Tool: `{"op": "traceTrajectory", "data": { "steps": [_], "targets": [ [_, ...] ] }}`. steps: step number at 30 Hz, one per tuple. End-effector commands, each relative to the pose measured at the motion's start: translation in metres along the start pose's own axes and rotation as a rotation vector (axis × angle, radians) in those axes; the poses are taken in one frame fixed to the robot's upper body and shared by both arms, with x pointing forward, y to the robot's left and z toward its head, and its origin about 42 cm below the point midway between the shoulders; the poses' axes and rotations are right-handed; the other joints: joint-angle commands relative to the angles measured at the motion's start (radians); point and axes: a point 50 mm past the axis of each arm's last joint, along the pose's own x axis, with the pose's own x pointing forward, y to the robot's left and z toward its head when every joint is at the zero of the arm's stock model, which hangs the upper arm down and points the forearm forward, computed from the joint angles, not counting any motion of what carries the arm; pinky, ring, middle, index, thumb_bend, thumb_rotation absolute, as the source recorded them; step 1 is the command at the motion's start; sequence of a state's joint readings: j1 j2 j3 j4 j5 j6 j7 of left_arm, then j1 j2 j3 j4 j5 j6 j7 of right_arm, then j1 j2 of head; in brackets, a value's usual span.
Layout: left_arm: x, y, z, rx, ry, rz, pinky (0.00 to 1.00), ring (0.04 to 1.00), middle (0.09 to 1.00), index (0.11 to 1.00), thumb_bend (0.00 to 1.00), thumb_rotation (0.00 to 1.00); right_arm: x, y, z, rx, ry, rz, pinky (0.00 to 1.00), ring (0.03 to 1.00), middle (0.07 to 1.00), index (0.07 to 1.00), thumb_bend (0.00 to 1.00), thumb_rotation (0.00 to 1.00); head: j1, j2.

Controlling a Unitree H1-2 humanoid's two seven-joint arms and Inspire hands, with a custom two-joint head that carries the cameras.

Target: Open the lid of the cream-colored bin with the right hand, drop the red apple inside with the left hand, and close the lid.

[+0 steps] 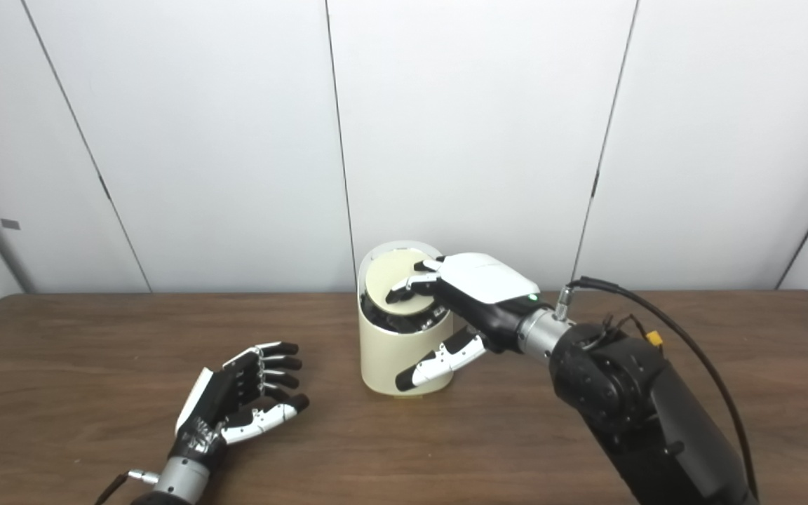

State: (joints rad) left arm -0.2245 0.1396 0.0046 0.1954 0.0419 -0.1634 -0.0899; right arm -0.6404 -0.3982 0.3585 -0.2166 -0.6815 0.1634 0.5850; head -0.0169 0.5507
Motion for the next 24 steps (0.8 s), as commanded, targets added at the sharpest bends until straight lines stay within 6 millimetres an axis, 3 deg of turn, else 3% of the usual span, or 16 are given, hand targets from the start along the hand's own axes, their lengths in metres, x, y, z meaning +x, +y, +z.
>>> {"op": "traceTrajectory", "data": {
  "steps": [1,8,15,24],
  "targets": [
    [0.007,0.002,0.015,-0.002,-0.057,0.014,0.53,0.62,0.688,0.741,0.68,0.1,-0.002,-0.011,0.002,-0.056,-0.022,-0.002,0.98,0.949,0.792,0.782,0.74,0.58,-0.001,0.001],
    [0.007,0.002,0.014,0.0,-0.062,0.012,0.53,0.614,0.686,0.743,0.67,0.1,-0.003,-0.002,0.002,-0.214,-0.026,0.123,1.0,0.974,0.792,0.791,0.75,0.63,0.002,0.004],
    [0.006,0.003,0.016,0.011,-0.058,0.015,0.54,0.62,0.687,0.737,0.67,0.09,-0.004,0.003,0.0,-0.255,-0.003,0.213,1.0,0.974,0.786,0.785,0.79,0.66,0.004,0.005],
    [0.007,0.005,0.016,0.006,-0.065,0.014,0.52,0.608,0.679,0.732,0.69,0.1,-0.008,-0.011,0.001,-0.104,-0.079,-0.079,0.98,0.91,0.751,0.752,0.74,0.54,0.001,0.003]
  ]
}}
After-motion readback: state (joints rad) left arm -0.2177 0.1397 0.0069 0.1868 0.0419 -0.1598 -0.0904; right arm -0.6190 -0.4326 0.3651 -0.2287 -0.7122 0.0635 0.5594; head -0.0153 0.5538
